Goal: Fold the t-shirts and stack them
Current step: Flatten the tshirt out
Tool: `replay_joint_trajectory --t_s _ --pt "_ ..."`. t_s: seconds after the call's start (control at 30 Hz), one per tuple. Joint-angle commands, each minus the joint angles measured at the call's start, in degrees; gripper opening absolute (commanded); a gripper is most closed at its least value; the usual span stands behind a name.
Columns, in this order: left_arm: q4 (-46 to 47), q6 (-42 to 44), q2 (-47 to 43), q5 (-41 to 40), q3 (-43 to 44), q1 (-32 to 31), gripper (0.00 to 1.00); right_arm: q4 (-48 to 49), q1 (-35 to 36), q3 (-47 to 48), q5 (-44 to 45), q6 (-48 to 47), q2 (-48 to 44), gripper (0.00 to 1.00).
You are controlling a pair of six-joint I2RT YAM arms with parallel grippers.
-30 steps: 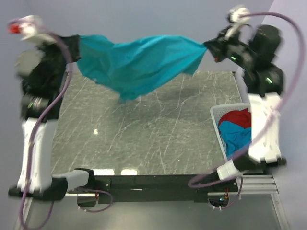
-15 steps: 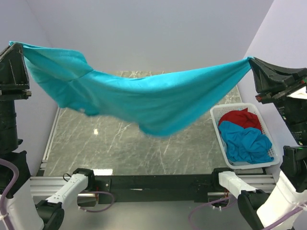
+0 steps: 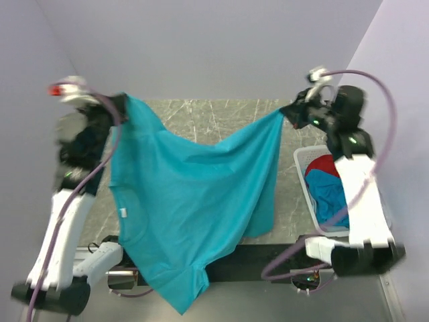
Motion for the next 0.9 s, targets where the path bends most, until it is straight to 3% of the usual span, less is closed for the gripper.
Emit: replay_joint_trajectory --t_s 0.0,0.1,0.13,0.2,0.27,0.33,0.37,0.47,0.57,0.6,0.67,0.73,0.83,0.87 --pt "5.5 -2.7 6.6 -1.3 -12.2 0.4 0.00 6.0 1.1 -7.2 -1.6 -0.7 7.1 0.00" --pt "8.6 -5.6 19.5 -1.2 -16.6 3.7 0.00 4.7 5.6 -5.7 1.8 -3.0 17.9 0.01" --pt "8.1 -6.6 28.2 -0.6 -15.9 4.9 0.00 3.2 7.0 -3.8 3.2 -4.5 24.6 0.08" --pt "5.1 -7.6 37.5 0.4 -9.2 7.6 0.02 -2.6 8.9 4.6 7.9 -5.0 31.6 0.24" --pt "-4.0 -6.9 48.9 1.2 2.3 8.3 0.24 -6.8 9.4 10.5 9.0 -3.9 39.4 0.40" --pt "-9.2 -5.9 53.0 0.2 9.1 10.1 0.45 -9.5 9.0 13.2 8.6 -5.1 40.6 0.54" --pt "-11.1 -4.4 53.7 -0.4 12.3 10.1 0.49 -9.1 9.1 12.1 8.8 -5.9 39.7 0.59" --pt "-10.5 -2.5 48.4 -1.2 11.1 10.1 0.66 -8.5 9.0 4.2 6.9 -12.6 34.4 0.71" --pt "-8.3 -1.1 40.0 4.0 5.3 10.0 0.73 -13.9 8.8 -2.4 1.4 -24.2 29.9 0.72" --pt "-8.0 -0.8 37.7 6.5 3.7 10.0 0.73 -20.2 8.6 -5.5 -0.9 -28.9 28.6 0.71" --pt "-9.6 0.8 32.4 14.4 -0.4 9.2 0.74 -28.7 8.4 -9.4 -7.8 -50.3 23.9 0.67" --pt "-11.9 2.0 27.0 19.7 -3.6 7.1 0.73 -39.6 8.7 -16.9 -8.4 -69.9 17.8 0.66" --pt "-13.5 2.7 21.8 23.7 -10.6 0.6 0.73 -36.8 12.2 -26.3 -1.3 -72.0 9.7 0.67" --pt "-14.4 2.2 19.2 23.8 -12.6 -4.4 0.73 -35.7 13.1 -28.3 0.9 -72.0 8.1 0.67"
